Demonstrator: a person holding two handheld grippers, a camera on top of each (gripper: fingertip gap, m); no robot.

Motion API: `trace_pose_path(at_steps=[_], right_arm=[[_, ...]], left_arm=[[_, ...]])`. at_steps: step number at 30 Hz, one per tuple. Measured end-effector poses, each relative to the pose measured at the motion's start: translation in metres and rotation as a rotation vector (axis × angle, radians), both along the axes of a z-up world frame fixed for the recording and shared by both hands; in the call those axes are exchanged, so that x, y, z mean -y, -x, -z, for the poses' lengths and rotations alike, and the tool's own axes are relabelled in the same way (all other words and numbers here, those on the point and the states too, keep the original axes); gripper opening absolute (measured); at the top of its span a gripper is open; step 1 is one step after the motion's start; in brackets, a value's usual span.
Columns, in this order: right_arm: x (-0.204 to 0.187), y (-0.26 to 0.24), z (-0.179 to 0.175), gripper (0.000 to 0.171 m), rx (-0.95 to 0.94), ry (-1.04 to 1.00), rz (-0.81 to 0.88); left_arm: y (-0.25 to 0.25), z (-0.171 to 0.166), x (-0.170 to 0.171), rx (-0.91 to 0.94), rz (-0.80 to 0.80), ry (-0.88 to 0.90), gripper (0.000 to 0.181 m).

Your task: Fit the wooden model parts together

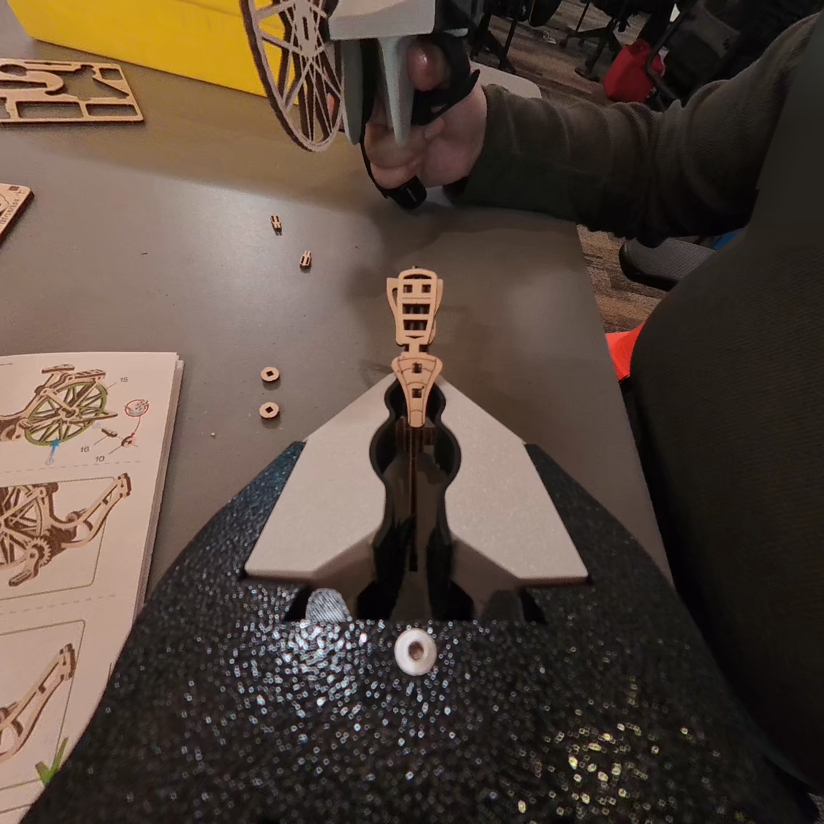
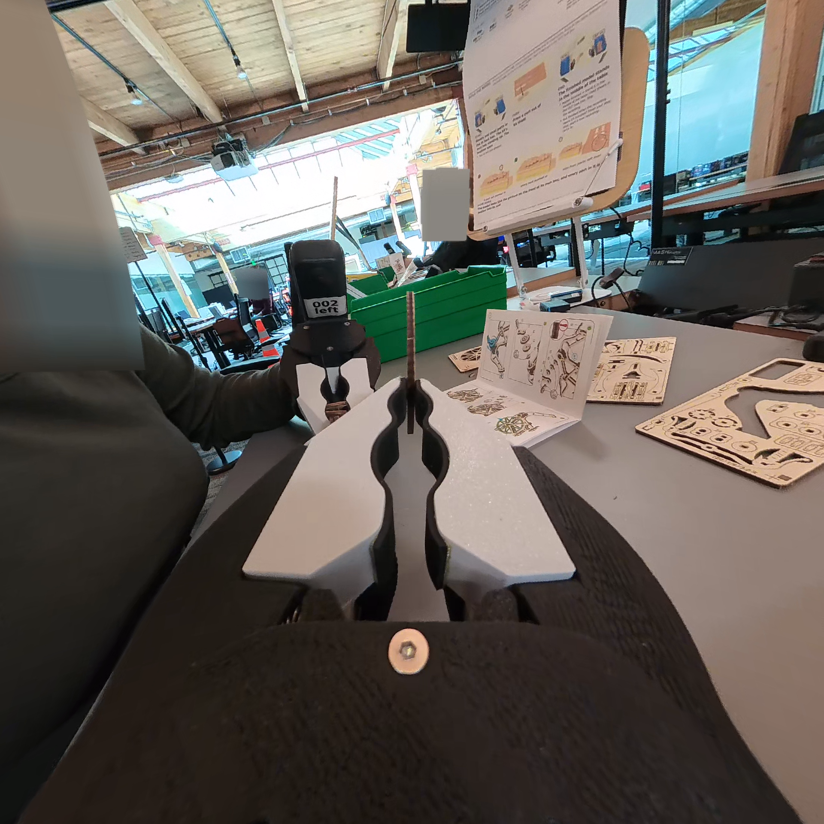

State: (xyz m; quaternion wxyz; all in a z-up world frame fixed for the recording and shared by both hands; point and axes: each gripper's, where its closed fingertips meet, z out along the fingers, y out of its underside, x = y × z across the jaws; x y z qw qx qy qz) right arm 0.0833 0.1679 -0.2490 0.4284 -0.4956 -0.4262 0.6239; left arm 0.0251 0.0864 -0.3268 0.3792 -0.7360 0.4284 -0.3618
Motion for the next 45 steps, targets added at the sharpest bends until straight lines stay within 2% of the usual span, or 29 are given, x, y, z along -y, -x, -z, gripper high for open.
trace_pose_path(at_steps=[14,17,22,24,27,29,31,36,39,42,44,45], right_arm=[[0.001,0.004,0.007,0.000,0.024,0.022,-0.019],[0.000,0.004,0.006,0.000,0.029,0.001,-0.007],[-0.002,0.004,0.004,0.000,0.026,-0.004,0.005],[-0.003,0.004,0.005,0.000,0.030,-0.011,0.010],[-0.004,0.004,0.006,0.000,0.034,-0.011,0.015],[-0.004,0.004,0.007,0.000,0.034,-0.012,0.016],[-0.005,0.003,0.008,0.000,0.036,-0.016,0.024],[-0.008,0.000,0.006,0.000,0.026,-0.018,0.038],[-0.010,-0.001,0.006,0.000,0.021,-0.019,0.047],[-0.012,-0.001,0.007,0.000,0.024,-0.015,0.054],[-0.013,-0.001,0.007,0.000,0.025,-0.016,0.056],[-0.013,-0.001,0.008,0.000,0.026,-0.020,0.058]], left_arm=[[0.002,0.000,-0.001,-0.005,-0.010,0.010,0.008],[0.009,0.002,-0.004,-0.094,-0.030,-0.052,0.008],[0.034,0.004,-0.012,-0.352,-0.074,-0.192,0.008],[0.037,0.004,-0.010,-0.379,-0.069,-0.156,0.007],[0.036,0.010,-0.001,-0.377,-0.037,-0.002,0.009],[0.037,0.009,-0.012,-0.375,-0.106,0.009,0.011],[0.036,0.011,-0.012,-0.377,-0.097,0.037,0.012],[0.035,0.018,-0.005,-0.400,-0.071,0.073,0.063],[0.057,0.006,-0.004,-0.471,-0.108,-0.005,0.091],[0.086,-0.030,-0.014,-0.433,-0.188,-0.094,0.093],[0.112,-0.054,-0.037,-0.456,-0.262,-0.174,0.084],[0.127,-0.063,-0.056,-0.485,-0.313,-0.218,0.088]])
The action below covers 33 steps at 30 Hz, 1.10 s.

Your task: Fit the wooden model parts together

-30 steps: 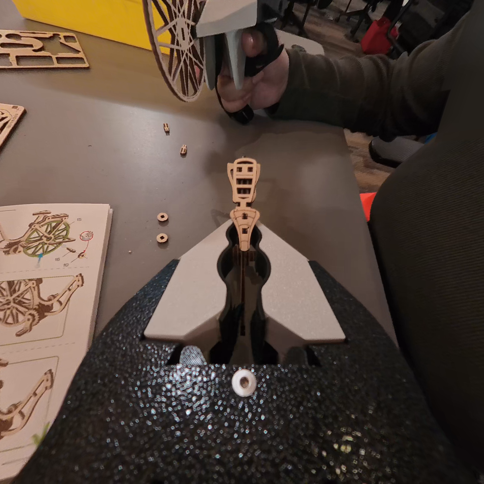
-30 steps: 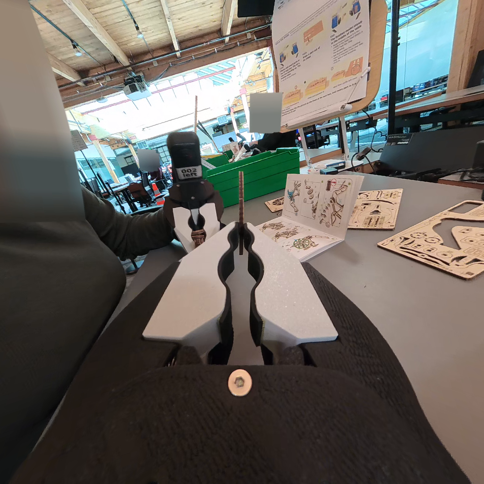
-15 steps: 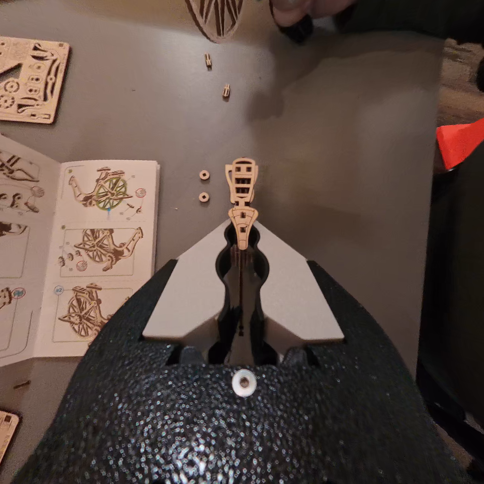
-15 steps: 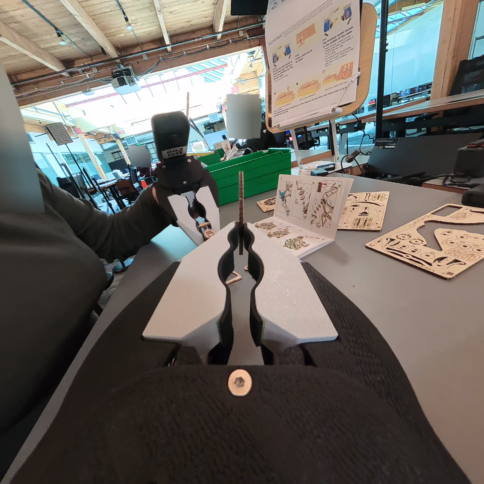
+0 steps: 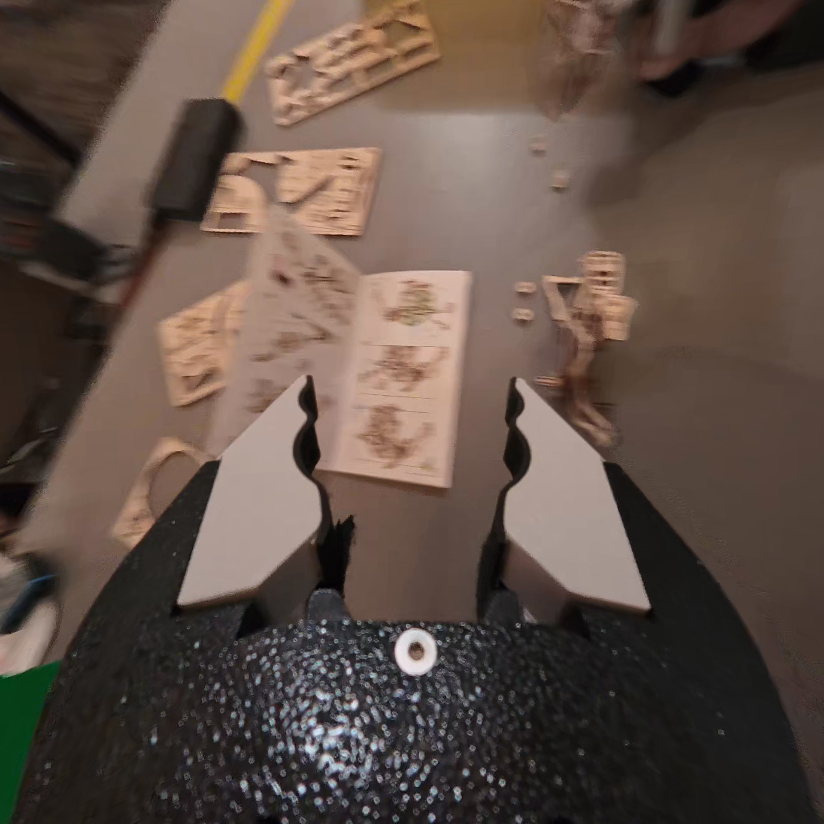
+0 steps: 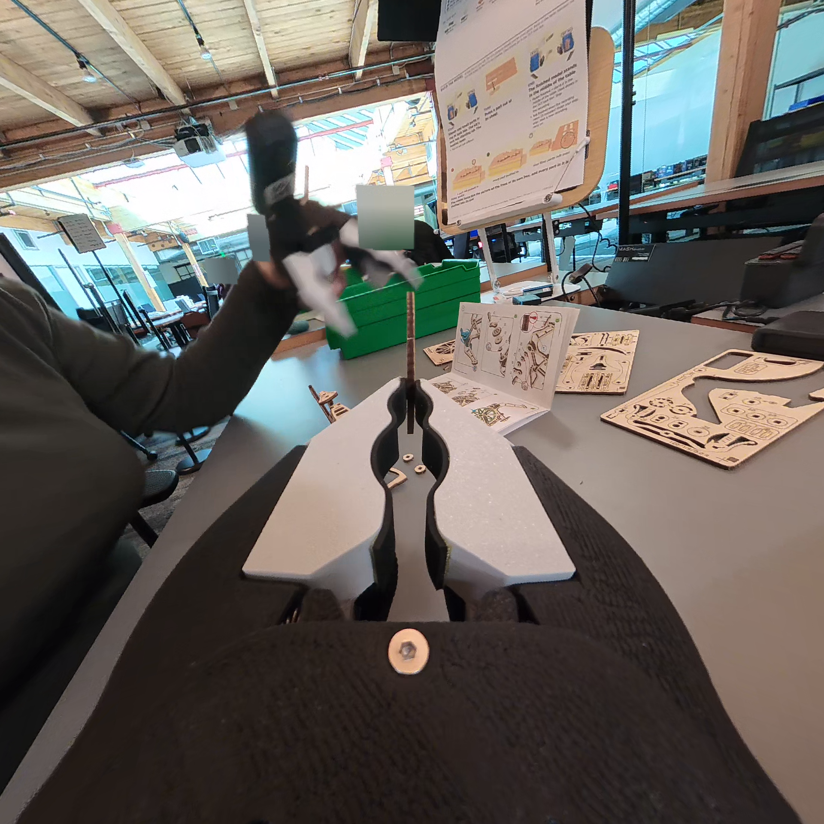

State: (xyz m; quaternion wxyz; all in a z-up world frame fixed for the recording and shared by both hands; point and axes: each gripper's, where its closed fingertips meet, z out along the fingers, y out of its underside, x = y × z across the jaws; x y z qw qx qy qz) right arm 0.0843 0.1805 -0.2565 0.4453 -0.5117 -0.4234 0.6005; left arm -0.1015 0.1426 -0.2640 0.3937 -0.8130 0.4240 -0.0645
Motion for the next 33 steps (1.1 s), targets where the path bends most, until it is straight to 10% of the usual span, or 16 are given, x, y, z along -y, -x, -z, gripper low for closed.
trace_pose_path(at_steps=[6,10,14,23,33], right_arm=[[0.002,-0.001,-0.001,0.000,-0.003,-0.007,-0.006],[0.002,-0.003,0.001,0.000,0.002,-0.016,-0.017],[0.002,-0.006,-0.005,0.000,-0.034,-0.009,-0.013],[0.006,-0.002,-0.001,0.000,-0.024,0.003,-0.034],[0.005,-0.004,-0.004,0.000,-0.033,0.000,-0.024]], left_arm=[[0.041,0.039,-0.091,-0.234,-0.057,0.136,0.109],[0.052,0.078,-0.101,-0.322,0.000,0.277,0.056],[0.034,0.058,-0.099,-0.015,-0.084,0.271,0.000],[0.056,-0.007,-0.089,1.023,-0.537,0.271,0.000],[0.071,0.047,-0.053,1.114,-0.862,0.229,0.000]])
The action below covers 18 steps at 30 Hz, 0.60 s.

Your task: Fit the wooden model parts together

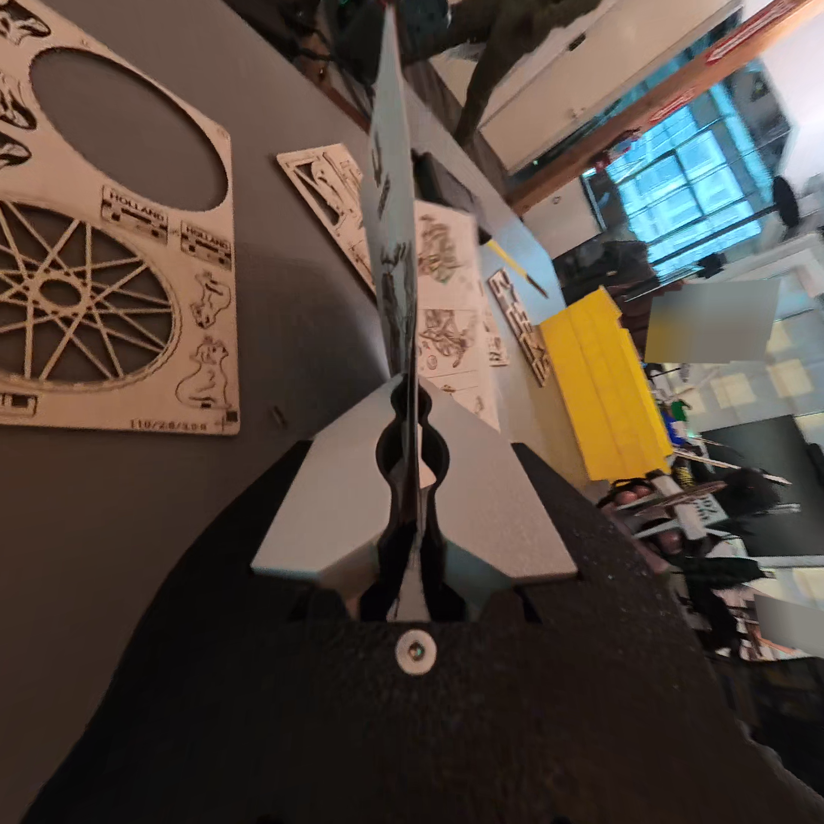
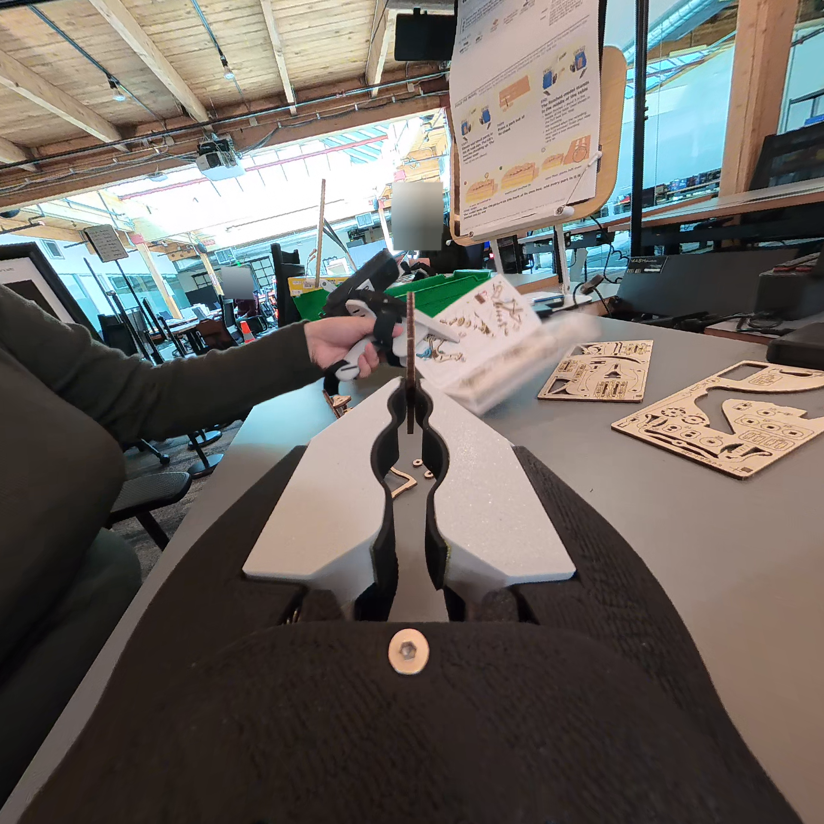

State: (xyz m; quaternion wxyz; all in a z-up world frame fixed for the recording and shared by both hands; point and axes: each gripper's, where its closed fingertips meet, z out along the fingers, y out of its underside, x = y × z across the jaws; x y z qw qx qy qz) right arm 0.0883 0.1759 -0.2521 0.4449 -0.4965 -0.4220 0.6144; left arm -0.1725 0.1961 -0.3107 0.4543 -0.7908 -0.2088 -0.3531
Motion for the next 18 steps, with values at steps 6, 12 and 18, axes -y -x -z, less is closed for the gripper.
trace_pose_path(at_steps=[6,12,18], right_arm=[[0.002,0.000,-0.002,0.000,-0.003,-0.008,-0.005],[0.003,-0.004,-0.011,0.000,-0.041,-0.012,0.001],[0.007,-0.001,-0.008,0.000,-0.035,-0.102,0.023]], left_arm=[[-0.006,0.001,0.005,-0.099,-0.080,-0.018,0.050],[0.030,-0.022,0.041,-0.583,-0.273,-0.109,0.148],[-0.086,-0.042,0.085,-0.788,0.241,-0.516,0.144]])
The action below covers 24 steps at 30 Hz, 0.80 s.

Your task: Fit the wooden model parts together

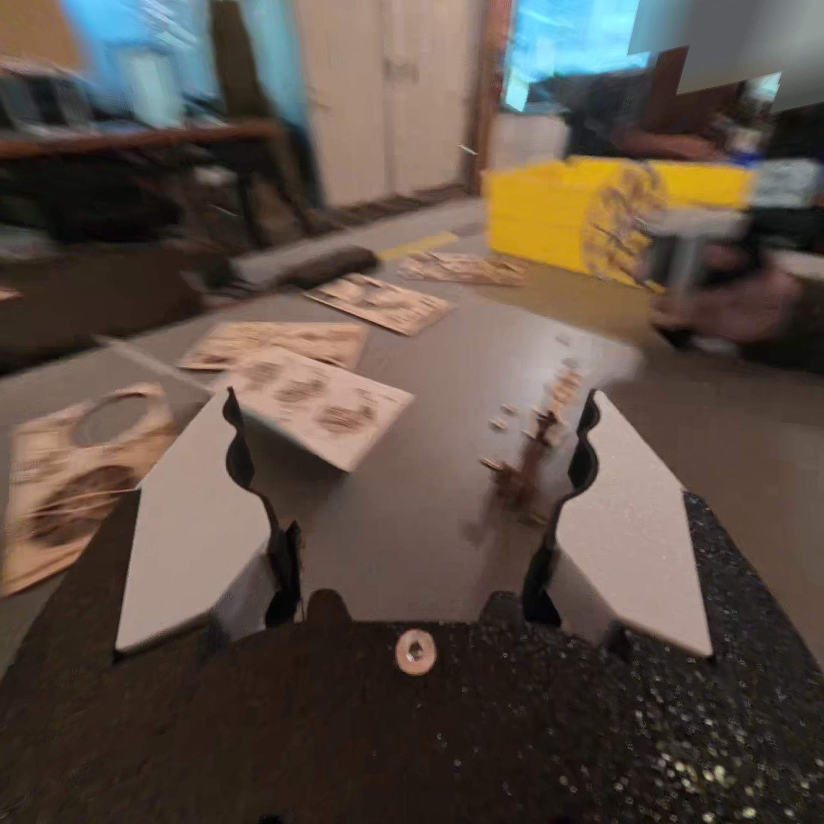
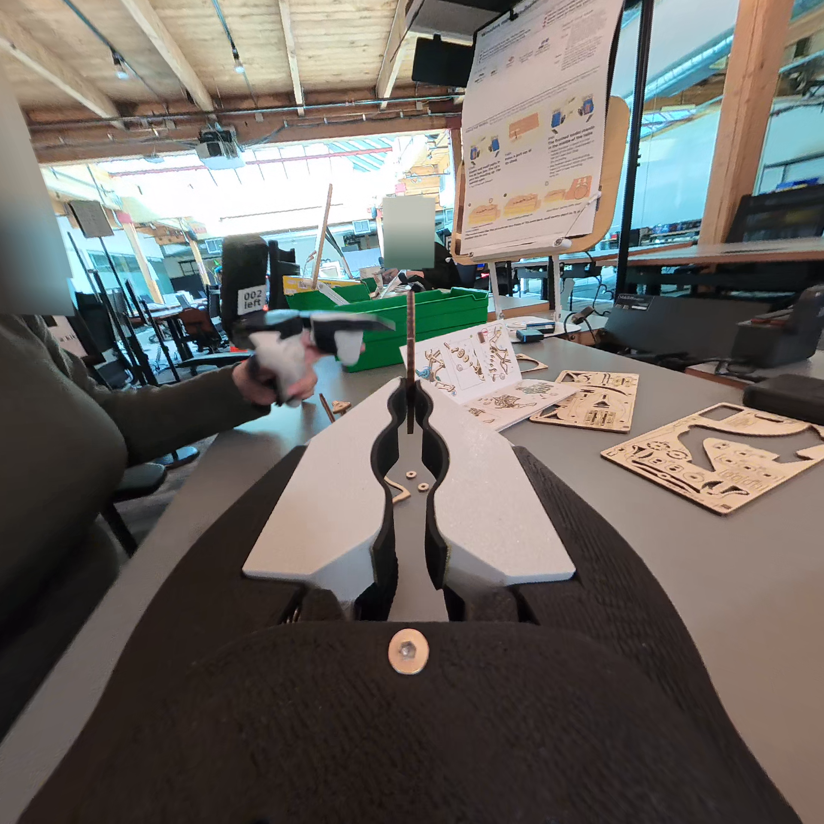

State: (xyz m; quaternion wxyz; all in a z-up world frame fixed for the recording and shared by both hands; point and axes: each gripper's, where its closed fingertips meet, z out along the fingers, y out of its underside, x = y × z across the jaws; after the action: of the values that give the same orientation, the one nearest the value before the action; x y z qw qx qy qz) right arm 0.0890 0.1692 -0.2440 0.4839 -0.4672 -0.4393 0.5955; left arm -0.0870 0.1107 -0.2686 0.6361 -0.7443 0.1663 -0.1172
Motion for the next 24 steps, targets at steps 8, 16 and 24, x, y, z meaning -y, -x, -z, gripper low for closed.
trace_pose_path(at_steps=[8,16,24], right_arm=[[0.001,0.000,0.000,0.000,-0.011,-0.026,0.014],[0.011,0.005,-0.003,0.000,-0.024,-0.032,-0.014],[0.028,0.016,0.001,0.000,-0.015,-0.089,-0.024]], left_arm=[[-0.073,0.055,0.012,-0.148,0.458,0.186,0.110],[-0.084,0.069,-0.001,-0.250,0.517,0.213,0.058],[-0.065,0.053,-0.010,-0.274,0.431,0.079,0.008]])
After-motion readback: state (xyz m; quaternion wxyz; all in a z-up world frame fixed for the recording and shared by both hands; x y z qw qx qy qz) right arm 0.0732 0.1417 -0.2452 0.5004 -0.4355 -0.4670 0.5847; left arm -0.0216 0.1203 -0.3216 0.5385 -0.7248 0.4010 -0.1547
